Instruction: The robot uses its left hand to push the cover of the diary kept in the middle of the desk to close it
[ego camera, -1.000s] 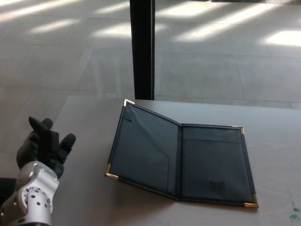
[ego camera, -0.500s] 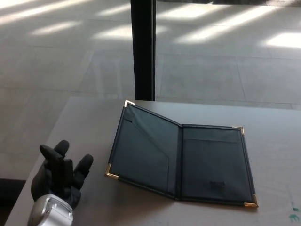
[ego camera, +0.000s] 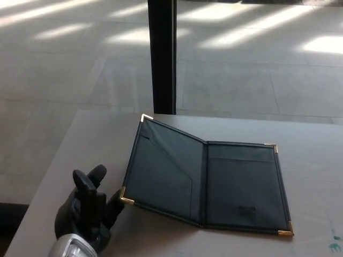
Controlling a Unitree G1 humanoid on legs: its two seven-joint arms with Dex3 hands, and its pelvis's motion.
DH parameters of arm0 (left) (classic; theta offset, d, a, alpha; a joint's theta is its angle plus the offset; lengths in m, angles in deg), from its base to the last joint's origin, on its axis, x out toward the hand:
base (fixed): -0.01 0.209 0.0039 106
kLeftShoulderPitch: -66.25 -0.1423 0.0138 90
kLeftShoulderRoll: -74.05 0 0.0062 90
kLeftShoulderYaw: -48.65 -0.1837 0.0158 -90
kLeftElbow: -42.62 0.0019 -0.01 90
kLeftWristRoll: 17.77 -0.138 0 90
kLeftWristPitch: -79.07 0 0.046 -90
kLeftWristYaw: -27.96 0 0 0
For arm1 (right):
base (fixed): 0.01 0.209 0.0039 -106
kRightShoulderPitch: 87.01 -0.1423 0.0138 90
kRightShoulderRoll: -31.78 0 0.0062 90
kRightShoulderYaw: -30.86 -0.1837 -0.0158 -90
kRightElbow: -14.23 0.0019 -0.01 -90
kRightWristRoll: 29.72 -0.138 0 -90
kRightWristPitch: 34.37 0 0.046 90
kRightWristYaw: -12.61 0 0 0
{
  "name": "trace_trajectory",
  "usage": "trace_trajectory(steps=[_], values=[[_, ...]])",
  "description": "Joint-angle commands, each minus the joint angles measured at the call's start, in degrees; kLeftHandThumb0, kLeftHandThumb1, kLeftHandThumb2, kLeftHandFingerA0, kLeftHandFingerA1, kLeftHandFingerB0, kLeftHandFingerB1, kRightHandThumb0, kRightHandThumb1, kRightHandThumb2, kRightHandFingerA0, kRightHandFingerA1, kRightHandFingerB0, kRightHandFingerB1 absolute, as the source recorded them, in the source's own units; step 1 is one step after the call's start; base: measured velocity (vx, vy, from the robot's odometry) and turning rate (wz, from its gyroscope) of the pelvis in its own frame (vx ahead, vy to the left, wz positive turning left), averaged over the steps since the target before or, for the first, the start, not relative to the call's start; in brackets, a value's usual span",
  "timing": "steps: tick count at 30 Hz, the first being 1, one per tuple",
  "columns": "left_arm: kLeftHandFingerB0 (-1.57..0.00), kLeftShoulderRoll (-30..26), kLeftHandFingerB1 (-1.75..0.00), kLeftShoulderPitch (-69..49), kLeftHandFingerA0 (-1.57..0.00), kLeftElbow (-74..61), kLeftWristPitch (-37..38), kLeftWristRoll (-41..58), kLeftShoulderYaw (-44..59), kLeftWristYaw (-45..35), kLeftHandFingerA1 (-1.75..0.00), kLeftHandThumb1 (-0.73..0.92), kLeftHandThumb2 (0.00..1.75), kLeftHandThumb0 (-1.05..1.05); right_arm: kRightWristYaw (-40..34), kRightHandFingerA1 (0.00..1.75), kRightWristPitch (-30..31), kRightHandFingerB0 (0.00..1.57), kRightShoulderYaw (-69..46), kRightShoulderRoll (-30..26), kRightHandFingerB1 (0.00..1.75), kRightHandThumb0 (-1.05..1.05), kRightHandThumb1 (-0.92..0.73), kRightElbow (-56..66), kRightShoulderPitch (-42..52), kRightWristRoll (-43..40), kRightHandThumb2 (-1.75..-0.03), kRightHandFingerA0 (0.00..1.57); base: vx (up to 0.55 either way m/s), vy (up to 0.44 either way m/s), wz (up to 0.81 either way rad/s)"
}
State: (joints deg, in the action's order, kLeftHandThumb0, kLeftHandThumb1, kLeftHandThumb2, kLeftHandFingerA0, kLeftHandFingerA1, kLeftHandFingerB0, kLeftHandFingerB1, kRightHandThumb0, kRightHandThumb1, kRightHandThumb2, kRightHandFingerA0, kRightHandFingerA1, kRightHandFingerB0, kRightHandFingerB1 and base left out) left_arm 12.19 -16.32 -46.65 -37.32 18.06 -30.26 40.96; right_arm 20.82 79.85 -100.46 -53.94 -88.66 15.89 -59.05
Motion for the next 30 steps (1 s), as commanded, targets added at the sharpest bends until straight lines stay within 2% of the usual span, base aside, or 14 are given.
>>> trace_trajectory(steps=[1, 9, 10, 11, 12, 13, 14, 15, 16, 20, 23, 27, 29, 30], values=[[-0.29, 16.07, -0.47, -12.06, -0.35, -2.16, -1.79, 5.05, -7.77, 1.83, -0.56, 0.92, 0.79, -1.05, -1.11, 0.68, 0.18, 0.44, -0.51, -1.36, 0.52, -0.72, -0.92, -0.47, -0.59, -0.60, -0.70, 0.39, 0.00, 0.000, 0.00], [-0.27, 14.77, -0.48, -12.45, -0.34, 0.23, 0.65, 6.24, -8.60, 3.19, -0.57, 0.92, 0.82, -1.05, -1.15, 0.66, 0.32, 0.47, -0.74, -1.78, 0.53, -0.72, -0.92, -0.35, -0.52, -0.59, -0.68, 0.39, 0.00, 0.000, 0.00], [-0.28, 14.63, -0.48, -12.63, -0.36, 0.15, 0.66, 6.57, -8.81, 3.22, -0.57, 0.92, 0.82, -1.05, -1.00, 0.66, 0.25, 0.45, -0.81, -1.79, 0.52, -0.73, -0.92, -0.63, -0.64, -0.73, -0.71, 0.38, 0.00, 0.000, 0.00], [-0.28, 14.51, -0.48, -12.69, -0.35, -0.11, 0.53, 6.31, -9.42, 3.67, -0.56, 0.92, 0.82, -1.05, -0.55, 0.68, 0.09, 0.40, -0.81, -1.82, 0.57, -0.76, -0.73, -0.76, -0.58, -0.87, -0.96, 0.38, 0.00, 0.000, 0.00], [-0.30, 14.87, -0.50, -12.78, -0.36, -0.59, 0.45, 6.54, -10.07, 4.43, -0.58, 0.92, 0.81, -1.05, -0.54, 0.66, 0.04, 0.45, -0.82, -1.74, 0.52, -0.73, -0.92, -0.70, -0.55, -0.90, -0.70, 0.36, 0.00, 0.000, 0.00], [-0.27, 15.52, -0.54, -12.74, -0.35, -1.02, 0.45, 6.25, -11.68, 4.68, -0.58, 0.75, 1.20, -0.99, -0.90, 0.63, 0.06, 0.44, -0.72, -1.78, 0.48, -0.72, -0.92, -0.89, -0.67, -0.62, -0.69, 0.38, 0.00, 0.000, 0.00], [-0.28, 15.96, -0.46, -12.18, -0.43, -0.95, 0.53, 5.67, -13.15, 5.31, -0.55, 0.92, 0.86, -1.04, -0.56, 0.64, -0.29, 0.39, -0.65, -1.90, 0.55, -0.77, -0.73, -1.39, -0.76, -0.51, -0.96, 0.35, 0.00, 0.000, 0.00], [-0.29, 16.33, -0.54, -11.59, -0.38, -0.44, 0.96, 5.25, -14.18, 5.18, -0.59, 0.79, 1.23, -1.00, -0.75, 0.64, -0.15, 0.42, -0.70, -2.10, 0.47, -0.73, -0.92, -1.44, -0.99, -0.48, -0.69, 0.38, 0.00, 0.000, 0.00], [-0.32, 16.90, -0.47, -11.26, -0.37, -0.13, 1.18, 4.96, -15.71, 5.28, -0.51, 0.92, 0.83, -1.05, -0.91, 0.65, 0.14, 0.44, -0.76, -2.12, 0.51, -0.73, -0.92, -1.13, -0.94, -0.57, -0.69, 0.35, 0.00, 0.000, 0.00], [-0.29, 18.20, -0.45, -10.31, -0.34, 1.01, 0.88, 7.24, -17.66, 4.93, -0.50, 0.92, 0.79, -1.03, -1.09, 0.68, 0.58, 0.41, -0.45, -1.88, 0.50, -0.72, -0.92, 0.29, -0.40, -0.46, -0.70, 0.37, 0.00, 0.000, 0.00], [-0.27, 21.67, -0.42, -5.96, -0.32, 3.90, 2.09, 6.59, -19.86, 6.66, -0.47, 0.92, 0.79, -1.01, -1.82, 0.69, 1.43, 0.43, -0.65, -1.60, 0.50, -0.72, -0.92, 0.84, -0.42, -0.81, -0.69, 0.38, 0.00, 0.000, 0.00], [-0.21, 23.58, -0.39, 1.04, -0.30, 6.94, 3.24, 6.82, -18.83, 8.97, -0.48, 0.92, 0.86, -0.99, -1.19, 0.66, 0.81, 0.43, -0.19, -2.09, 0.48, -0.72, -0.92, 0.01, -0.30, -0.08, -0.69, 0.38, 0.00, 0.000, 0.00], [-0.15, 23.68, -0.39, 8.75, -0.26, 9.44, 4.19, 5.68, -18.38, 9.17, -0.49, 0.92, 0.91, -0.99, -1.31, 0.67, 1.01, 0.44, -0.14, -2.11, 0.50, -0.72, -0.92, 0.28, -0.06, 0.00, -0.68, 0.40, 0.00, 0.000, 0.00], [-0.17, 23.16, -0.47, 11.59, -0.27, 10.18, 3.83, 4.14, -18.98, 9.90, -0.54, 0.87, 1.22, -0.88, -1.18, 0.66, 1.26, 0.43, -0.21, -2.29, 0.49, -0.72, -0.92, 0.36, 0.20, -0.05, -0.70, 0.40, 0.00, 0.000, 0.00]])
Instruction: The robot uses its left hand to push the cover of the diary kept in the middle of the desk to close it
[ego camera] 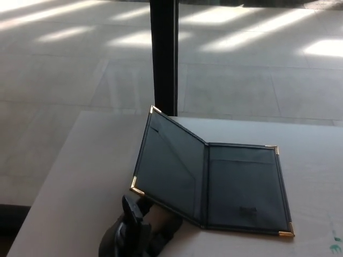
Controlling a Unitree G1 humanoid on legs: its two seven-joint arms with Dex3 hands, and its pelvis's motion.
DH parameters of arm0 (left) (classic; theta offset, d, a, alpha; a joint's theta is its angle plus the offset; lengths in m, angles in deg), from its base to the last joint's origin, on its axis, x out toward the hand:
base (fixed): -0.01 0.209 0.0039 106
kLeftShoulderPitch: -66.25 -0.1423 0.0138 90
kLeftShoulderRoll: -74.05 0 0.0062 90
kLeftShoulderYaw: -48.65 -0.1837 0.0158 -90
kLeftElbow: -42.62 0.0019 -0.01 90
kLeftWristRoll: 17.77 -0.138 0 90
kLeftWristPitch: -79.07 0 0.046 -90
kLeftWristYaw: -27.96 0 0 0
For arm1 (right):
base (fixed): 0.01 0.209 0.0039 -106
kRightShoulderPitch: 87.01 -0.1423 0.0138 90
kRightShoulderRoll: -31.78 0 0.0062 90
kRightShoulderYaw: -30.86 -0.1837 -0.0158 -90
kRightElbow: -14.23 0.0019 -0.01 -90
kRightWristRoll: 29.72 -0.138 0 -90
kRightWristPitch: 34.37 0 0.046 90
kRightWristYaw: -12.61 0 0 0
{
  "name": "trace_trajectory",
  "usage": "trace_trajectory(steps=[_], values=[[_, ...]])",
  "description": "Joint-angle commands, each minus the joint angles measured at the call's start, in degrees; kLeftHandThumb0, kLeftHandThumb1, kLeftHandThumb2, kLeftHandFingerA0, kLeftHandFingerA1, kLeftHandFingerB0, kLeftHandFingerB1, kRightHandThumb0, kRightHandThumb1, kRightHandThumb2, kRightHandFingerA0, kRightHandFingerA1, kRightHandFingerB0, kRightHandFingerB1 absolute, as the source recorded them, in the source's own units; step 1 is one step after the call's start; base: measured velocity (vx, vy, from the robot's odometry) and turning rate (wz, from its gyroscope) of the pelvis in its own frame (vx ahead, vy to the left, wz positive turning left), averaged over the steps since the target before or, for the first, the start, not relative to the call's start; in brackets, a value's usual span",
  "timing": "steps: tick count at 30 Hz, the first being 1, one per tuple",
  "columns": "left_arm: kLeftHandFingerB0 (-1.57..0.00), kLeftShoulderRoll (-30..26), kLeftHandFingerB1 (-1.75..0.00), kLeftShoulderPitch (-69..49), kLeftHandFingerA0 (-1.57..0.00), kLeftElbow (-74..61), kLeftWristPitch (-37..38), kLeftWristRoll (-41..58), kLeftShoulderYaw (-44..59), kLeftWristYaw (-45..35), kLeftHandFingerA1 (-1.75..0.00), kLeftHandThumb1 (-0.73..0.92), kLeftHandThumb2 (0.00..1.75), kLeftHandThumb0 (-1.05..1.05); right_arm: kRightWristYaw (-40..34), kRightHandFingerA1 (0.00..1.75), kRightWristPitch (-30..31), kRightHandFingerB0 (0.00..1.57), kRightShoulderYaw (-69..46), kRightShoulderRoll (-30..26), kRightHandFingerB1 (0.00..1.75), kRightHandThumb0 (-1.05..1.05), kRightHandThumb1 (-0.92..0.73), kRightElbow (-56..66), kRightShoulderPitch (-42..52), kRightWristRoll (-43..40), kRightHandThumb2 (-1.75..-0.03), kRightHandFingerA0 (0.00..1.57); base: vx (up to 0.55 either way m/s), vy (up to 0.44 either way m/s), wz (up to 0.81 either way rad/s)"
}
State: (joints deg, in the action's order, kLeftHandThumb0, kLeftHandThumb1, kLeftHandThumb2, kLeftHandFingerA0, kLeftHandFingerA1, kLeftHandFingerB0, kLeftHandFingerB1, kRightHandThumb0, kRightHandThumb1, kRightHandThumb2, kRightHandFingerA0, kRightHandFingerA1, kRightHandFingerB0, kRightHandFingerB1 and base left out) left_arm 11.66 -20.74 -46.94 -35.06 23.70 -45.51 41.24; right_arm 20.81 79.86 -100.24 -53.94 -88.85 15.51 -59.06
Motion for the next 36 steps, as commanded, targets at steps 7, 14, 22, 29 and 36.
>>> trace_trajectory(steps=[7, 14, 22, 29, 36], values=[[-0.21, 20.68, -0.44, 30.11, -0.31, 11.95, 0.44, -8.24, -11.49, 5.37, -0.48, 0.92, 0.95, -0.95, -1.26, 0.69, 1.65, 0.43, -0.26, -2.68, 0.51, -0.73, -0.92, 0.76, -0.05, -0.08, -0.69, 0.39, 0.00, 0.000, 0.00], [-0.27, 16.76, -0.44, 39.01, -0.39, 10.93, -0.32, -15.54, -23.98, -3.33, -0.50, 0.91, 0.86, -1.01, -1.53, 0.67, 1.97, 0.43, -0.23, -3.59, 0.48, -0.72, -0.92, -0.13, -0.37, 0.54, -0.70, 0.40, 0.00, 0.000, 0.00], [-0.28, 16.07, -0.55, 48.67, -0.36, 12.77, 6.34, -22.10, -32.43, -13.41, -0.61, 0.77, 1.21, -0.97, -0.86, 0.67, 1.52, 0.43, 0.27, -3.63, 0.48, -0.71, -0.92, -0.97, -0.21, 0.71, -0.69, 0.40, 0.00, 0.000, -0.02], [-0.34, 14.03, -0.50, 39.99, -0.39, 7.40, 4.27, -21.06, -38.28, -15.15, -0.53, 0.92, 0.79, -0.99, -0.28, 0.67, 1.81, 0.39, 0.48, -3.87, 0.47, -0.72, -0.92, -0.04, 0.59, 0.61, -0.72, 0.37, 0.00, 0.000, 0.00], [-0.31, 6.46, -0.47, 33.10, -0.39, 0.42, 1.56, -19.89, -35.10, -15.44, -0.52, 0.91, 0.85, -1.05, -0.40, 0.68, 1.58, 0.39, 0.86, -3.27, 0.46, -0.71, -0.92, 0.61, 1.78, 0.48, -0.71, 0.37, 0.00, 0.000, 0.00]])
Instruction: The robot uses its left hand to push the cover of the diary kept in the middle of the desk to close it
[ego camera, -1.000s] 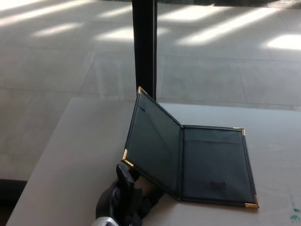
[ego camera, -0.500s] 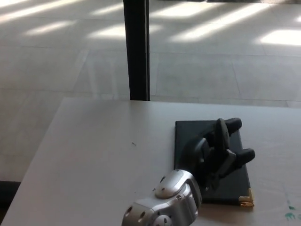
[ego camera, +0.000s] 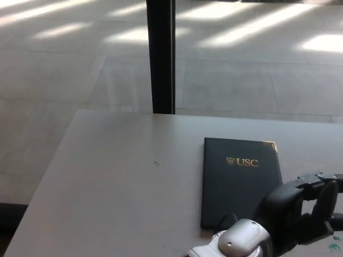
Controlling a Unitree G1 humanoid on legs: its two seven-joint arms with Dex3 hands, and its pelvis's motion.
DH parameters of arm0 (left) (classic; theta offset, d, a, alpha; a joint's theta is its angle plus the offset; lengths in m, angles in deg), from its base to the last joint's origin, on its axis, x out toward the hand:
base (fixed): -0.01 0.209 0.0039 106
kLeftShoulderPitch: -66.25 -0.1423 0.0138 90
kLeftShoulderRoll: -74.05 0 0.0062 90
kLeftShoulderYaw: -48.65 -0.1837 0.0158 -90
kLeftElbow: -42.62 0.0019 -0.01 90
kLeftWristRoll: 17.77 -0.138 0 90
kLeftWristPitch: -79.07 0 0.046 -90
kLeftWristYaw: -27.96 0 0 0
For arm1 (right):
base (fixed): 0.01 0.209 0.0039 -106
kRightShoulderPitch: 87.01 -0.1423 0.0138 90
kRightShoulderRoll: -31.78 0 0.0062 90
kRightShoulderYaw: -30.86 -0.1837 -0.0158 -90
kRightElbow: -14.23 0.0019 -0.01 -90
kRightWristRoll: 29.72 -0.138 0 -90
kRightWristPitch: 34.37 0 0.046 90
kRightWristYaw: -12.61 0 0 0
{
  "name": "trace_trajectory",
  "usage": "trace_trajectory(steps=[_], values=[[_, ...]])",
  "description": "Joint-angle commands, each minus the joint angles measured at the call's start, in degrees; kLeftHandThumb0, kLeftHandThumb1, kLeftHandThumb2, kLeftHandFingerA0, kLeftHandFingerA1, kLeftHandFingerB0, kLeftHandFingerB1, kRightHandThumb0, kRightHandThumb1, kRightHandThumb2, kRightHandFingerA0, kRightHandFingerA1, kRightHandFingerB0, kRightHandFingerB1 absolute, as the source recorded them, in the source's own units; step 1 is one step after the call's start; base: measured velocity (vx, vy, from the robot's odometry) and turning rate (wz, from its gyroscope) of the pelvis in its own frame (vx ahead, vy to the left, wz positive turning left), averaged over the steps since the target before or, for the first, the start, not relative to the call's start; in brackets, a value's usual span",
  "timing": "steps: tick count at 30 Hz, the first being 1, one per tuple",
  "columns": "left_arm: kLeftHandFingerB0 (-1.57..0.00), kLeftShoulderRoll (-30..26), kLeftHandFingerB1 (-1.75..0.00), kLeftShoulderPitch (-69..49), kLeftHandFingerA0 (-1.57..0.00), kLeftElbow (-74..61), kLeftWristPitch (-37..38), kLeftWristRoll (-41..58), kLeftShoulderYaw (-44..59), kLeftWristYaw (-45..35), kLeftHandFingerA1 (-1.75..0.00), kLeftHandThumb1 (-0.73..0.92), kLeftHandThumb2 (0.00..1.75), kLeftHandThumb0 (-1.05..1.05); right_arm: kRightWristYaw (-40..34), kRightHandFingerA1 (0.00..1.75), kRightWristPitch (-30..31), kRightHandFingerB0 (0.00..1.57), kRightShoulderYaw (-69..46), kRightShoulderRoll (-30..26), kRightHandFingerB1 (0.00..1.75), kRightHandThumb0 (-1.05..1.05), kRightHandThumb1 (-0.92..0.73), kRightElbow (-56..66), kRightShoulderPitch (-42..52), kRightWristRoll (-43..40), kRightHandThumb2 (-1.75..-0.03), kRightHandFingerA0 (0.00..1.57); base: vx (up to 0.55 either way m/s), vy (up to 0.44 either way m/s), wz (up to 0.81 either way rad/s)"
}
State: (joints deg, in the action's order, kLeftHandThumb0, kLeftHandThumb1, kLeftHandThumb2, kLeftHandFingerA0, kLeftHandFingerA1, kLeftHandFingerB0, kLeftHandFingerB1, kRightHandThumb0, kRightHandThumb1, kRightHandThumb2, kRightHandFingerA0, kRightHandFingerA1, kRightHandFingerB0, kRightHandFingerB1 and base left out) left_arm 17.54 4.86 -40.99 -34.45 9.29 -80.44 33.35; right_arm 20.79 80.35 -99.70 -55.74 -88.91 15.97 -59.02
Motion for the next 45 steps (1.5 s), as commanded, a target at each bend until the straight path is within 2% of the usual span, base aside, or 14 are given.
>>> trace_trajectory(steps=[1, 7, 8, 15, 16, 18, 25, 26, 28, 29, 37, 38, 39, 45], values=[[-0.33, -0.25, -0.47, 7.26, -0.40, -6.25, 0.59, -5.47, 0.87, -7.40, -0.51, 0.92, 0.84, -1.02, -0.47, 0.66, 1.32, 0.39, 0.32, -1.34, 0.45, -0.71, -0.92, 0.79, 1.26, 0.20, -0.71, 0.37, 0.00, 0.000, 0.00], [-0.32, -8.39, -0.46, 3.87, -0.40, -13.78, -0.18, -5.51, 13.25, -6.88, -0.48, 0.92, 0.91, -1.04, -0.49, 0.67, 0.90, 0.42, 0.01, -1.44, 0.46, -0.71, -0.92, -0.58, 0.97, -0.26, -0.70, 0.39, 0.00, 0.000, 0.00], [-0.33, -9.34, -0.52, 3.85, -0.38, -14.75, -1.09, -5.01, 16.01, -6.45, -0.52, 0.86, 1.24, -0.96, -0.79, 0.70, 1.16, 0.41, -0.28, -1.44, 0.49, -0.72, -0.92, -0.15, 0.92, -0.55, -0.71, 0.39, 0.00, 0.000, 0.00], [-0.34, -16.18, -0.47, -0.22, -0.46, -18.55, -1.29, -1.11, 35.59, -2.55, -0.49, 0.92, 0.91, -1.03, -0.84, 0.67, 1.06, 0.40, 0.18, -1.28, 0.46, -0.72, -0.92, 0.84, 1.45, 0.01, -0.71, 0.37, 0.00, 0.000, 0.00], [-0.33, -16.98, -0.54, -1.68, -0.40, -19.71, -2.22, 0.19, 40.18, -0.39, -0.56, 0.86, 1.28, -0.92, -0.75, 0.67, 1.02, 0.40, 0.18, -1.39, 0.45, -0.71, -0.92, 0.72, 1.47, 0.05, -0.71, 0.38, 0.00, 0.000, 0.00], [-0.32, -17.34, -0.48, -3.73, -0.43, -19.48, -1.21, 2.38, 44.86, -0.11, -0.51, 0.92, 0.97, -1.01, -1.12, 0.67, 1.44, 0.42, -0.16, -1.39, 0.45, -0.72, -0.92, 0.41, 1.10, -0.32, -0.70, 0.39, 0.00, 0.000, 0.00], [-0.31, -20.71, -0.45, -12.81, -0.41, -14.18, 1.23, 5.02, 60.44, 0.50, -0.47, 0.92, 0.86, -1.02, -1.23, 0.67, 1.31, 0.41, -0.23, -1.42, 0.47, -0.72, -0.92, 0.42, 1.05, -0.21, -0.70, 0.39, 0.00, 0.000, 0.00], [-0.13, -20.89, -0.44, -13.37, -0.47, -13.27, 1.49, 4.76, 61.75, 1.00, -0.61, 0.80, 1.30, -0.83, -1.17, 0.67, 1.18, 0.42, -0.24, -1.47, 0.46, -0.71, -0.92, 0.14, 1.06, -0.14, -0.70, 0.39, 0.00, 0.000, 0.00], [-0.36, -20.81, -0.54, -14.17, -0.46, -9.81, 1.00, 8.00, 68.29, 3.75, -0.56, 0.79, 1.20, -0.92, -0.92, 0.68, 0.86, 0.40, -0.15, -1.45, 0.46, -0.72, -0.92, 0.05, 1.23, -0.02, -0.72, 0.38, 0.00, 0.000, 0.00], [-0.43, -20.34, -0.48, -14.34, -0.57, -9.50, 0.74, 8.66, 70.77, 5.88, -0.49, 0.91, 0.79, -1.00, -0.92, 0.67, 0.87, 0.41, -0.15, -1.44, 0.47, -0.72, -0.92, -0.15, 1.22, 0.00, -0.70, 0.38, 0.00, 0.000, 0.00], [-0.55, -23.53, -0.52, -18.64, -0.58, -4.56, 4.75, 10.14, 82.49, 3.15, -0.52, 0.83, 0.76, -1.05, -0.86, 0.67, 0.51, 0.41, -0.56, -1.28, 0.46, -0.72, -0.92, -1.00, 0.66, -0.44, -0.70, 0.39, 0.00, 0.000, 0.00], [-0.48, -23.82, -0.49, -18.97, -0.58, -4.00, 4.79, 9.38, 83.26, 3.27, -0.48, 0.86, 0.77, -1.05, -0.75, 0.70, 0.47, 0.32, -0.52, -1.39, 0.55, -0.66, -0.74, -1.34, 0.58, -0.38, -1.15, 0.43, 0.00, 0.000, 0.00], [-0.47, -24.08, -0.49, -19.32, -0.55, -3.43, 4.85, 9.32, 84.08, 3.35, -0.49, 0.86, 0.76, -1.05, -0.70, 0.66, 0.41, 0.41, -0.55, -1.49, 0.44, -0.72, -0.92, -1.74, 0.42, -0.36, -0.71, 0.39, 0.00, 0.000, 0.00], [-0.56, -26.10, -0.52, -19.53, -0.67, 3.44, 6.92, 5.35, 90.19, 7.64, -0.52, 0.89, 0.77, -1.05, -1.35, 0.68, 0.23, 0.45, -0.71, -1.15, 0.47, -0.73, -0.92, -1.47, 0.64, -0.21, -0.69, 0.42, 0.00, 0.000, 0.00]])
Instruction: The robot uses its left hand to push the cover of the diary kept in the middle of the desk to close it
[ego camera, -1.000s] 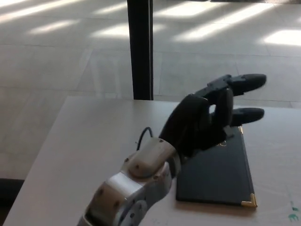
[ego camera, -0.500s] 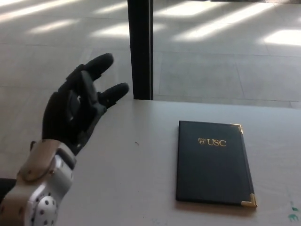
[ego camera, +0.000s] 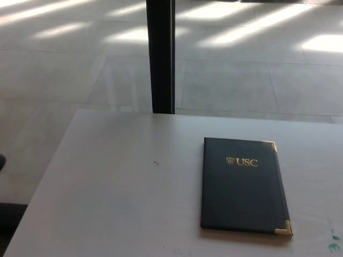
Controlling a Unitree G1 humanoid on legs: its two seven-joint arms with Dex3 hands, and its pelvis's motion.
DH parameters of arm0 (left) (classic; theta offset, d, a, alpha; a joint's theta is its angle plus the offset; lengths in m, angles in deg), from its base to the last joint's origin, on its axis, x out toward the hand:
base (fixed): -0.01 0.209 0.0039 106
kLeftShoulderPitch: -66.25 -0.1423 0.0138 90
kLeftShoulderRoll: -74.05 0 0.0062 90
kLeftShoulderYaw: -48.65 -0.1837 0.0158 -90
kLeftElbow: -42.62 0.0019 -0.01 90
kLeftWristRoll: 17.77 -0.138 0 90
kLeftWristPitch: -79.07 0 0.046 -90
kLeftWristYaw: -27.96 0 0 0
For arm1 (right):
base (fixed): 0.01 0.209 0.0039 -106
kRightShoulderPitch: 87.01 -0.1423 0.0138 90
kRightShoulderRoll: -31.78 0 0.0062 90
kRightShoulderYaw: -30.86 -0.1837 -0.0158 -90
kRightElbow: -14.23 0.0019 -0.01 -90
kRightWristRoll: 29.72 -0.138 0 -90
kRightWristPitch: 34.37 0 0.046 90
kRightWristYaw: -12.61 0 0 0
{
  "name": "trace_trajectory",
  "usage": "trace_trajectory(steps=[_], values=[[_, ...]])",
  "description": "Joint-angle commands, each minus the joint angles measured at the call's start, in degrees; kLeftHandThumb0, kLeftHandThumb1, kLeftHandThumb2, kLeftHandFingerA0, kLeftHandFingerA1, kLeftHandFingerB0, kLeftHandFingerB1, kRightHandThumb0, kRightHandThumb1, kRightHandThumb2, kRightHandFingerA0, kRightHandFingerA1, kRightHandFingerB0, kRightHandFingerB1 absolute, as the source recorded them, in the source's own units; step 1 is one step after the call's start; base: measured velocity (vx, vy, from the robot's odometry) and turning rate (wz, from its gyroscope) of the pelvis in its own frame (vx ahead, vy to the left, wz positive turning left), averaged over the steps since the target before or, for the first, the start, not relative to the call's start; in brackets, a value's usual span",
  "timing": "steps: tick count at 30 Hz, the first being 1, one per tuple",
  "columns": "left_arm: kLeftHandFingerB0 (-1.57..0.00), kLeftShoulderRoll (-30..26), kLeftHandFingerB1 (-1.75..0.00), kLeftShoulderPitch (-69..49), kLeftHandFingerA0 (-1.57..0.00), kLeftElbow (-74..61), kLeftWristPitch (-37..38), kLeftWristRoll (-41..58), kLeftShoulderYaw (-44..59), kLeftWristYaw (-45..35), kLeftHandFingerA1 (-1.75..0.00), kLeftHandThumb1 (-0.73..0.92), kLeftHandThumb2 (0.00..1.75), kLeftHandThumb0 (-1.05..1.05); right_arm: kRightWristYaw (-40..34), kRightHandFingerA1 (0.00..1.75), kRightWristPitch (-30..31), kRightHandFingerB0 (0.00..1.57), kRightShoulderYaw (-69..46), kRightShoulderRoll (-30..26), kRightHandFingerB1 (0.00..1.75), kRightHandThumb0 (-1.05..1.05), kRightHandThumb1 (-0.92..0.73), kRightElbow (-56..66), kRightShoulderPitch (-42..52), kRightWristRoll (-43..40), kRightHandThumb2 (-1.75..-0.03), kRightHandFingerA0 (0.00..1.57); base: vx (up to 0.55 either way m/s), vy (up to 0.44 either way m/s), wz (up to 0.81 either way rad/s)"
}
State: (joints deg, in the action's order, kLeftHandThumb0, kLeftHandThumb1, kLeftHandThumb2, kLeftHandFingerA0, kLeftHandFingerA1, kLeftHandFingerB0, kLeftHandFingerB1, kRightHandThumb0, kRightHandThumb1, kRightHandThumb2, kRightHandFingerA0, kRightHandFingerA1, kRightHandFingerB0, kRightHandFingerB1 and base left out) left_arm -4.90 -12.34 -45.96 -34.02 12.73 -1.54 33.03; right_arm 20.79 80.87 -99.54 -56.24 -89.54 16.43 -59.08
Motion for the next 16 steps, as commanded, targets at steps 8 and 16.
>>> trace_trajectory(steps=[8, 16], values=[[-0.53, -6.79, -0.59, -0.30, -0.61, 21.48, 8.19, 0.16, 15.12, 10.25, -0.63, 0.92, 0.85, -1.05, -0.09, 0.68, -0.08, 0.40, -0.85, -0.63, 0.47, -0.72, -0.92, -0.13, 0.86, -0.96, -0.71, 0.37, 0.00, 0.000, 0.00], [-0.49, -8.14, -0.67, -1.62, -0.55, 29.29, 9.94, -4.06, 9.50, 9.96, -0.73, 0.92, 0.86, -1.05, -0.64, 0.66, -0.39, 0.40, -0.68, -0.63, 0.45, -0.72, -0.92, -0.48, 0.55, -0.52, -0.70, 0.37, 0.00, 0.000, 0.00]])
